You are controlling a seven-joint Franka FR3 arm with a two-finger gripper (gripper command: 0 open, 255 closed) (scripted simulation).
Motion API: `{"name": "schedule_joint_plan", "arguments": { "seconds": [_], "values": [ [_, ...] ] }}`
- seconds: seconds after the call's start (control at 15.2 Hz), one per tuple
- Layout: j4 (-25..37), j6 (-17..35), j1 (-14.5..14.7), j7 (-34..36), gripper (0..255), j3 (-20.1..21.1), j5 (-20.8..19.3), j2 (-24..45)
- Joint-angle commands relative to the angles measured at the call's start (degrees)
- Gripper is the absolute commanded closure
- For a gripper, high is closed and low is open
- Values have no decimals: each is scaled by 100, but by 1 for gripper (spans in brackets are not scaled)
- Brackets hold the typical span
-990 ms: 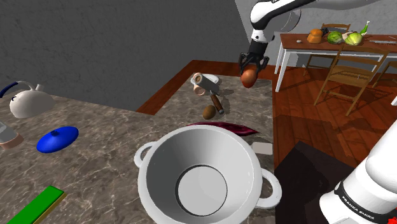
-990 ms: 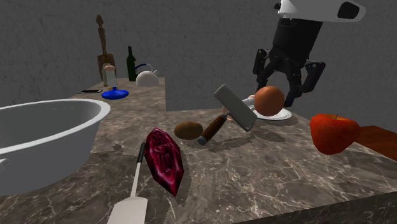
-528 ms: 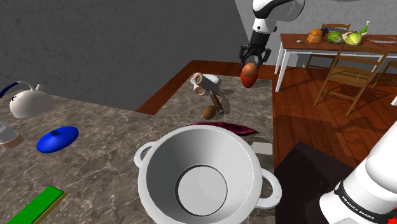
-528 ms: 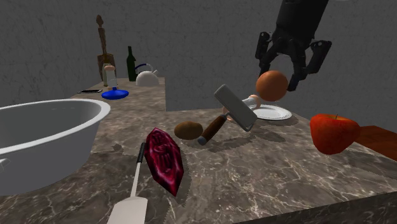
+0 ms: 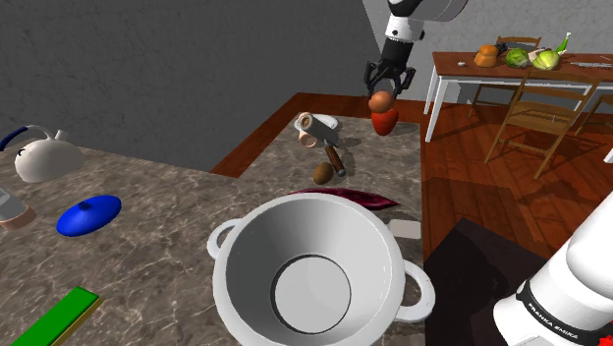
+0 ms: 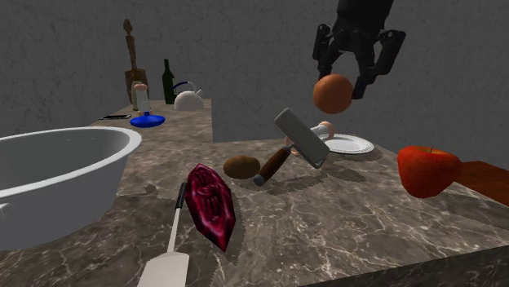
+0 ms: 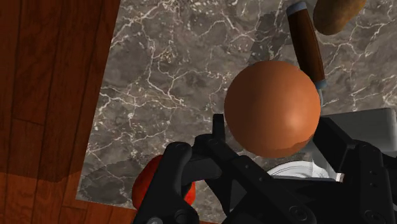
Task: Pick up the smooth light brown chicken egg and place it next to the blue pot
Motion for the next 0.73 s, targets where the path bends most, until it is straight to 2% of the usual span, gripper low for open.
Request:
{"name": "schedule_joint_plan", "arguments": {
  "seconds": [0.0,0.66],
  "values": [
    [-211,91,123,248,255,122,-34,-167],
    [-741,440,754,1604,255,860,-122,-579]
  ]
}}
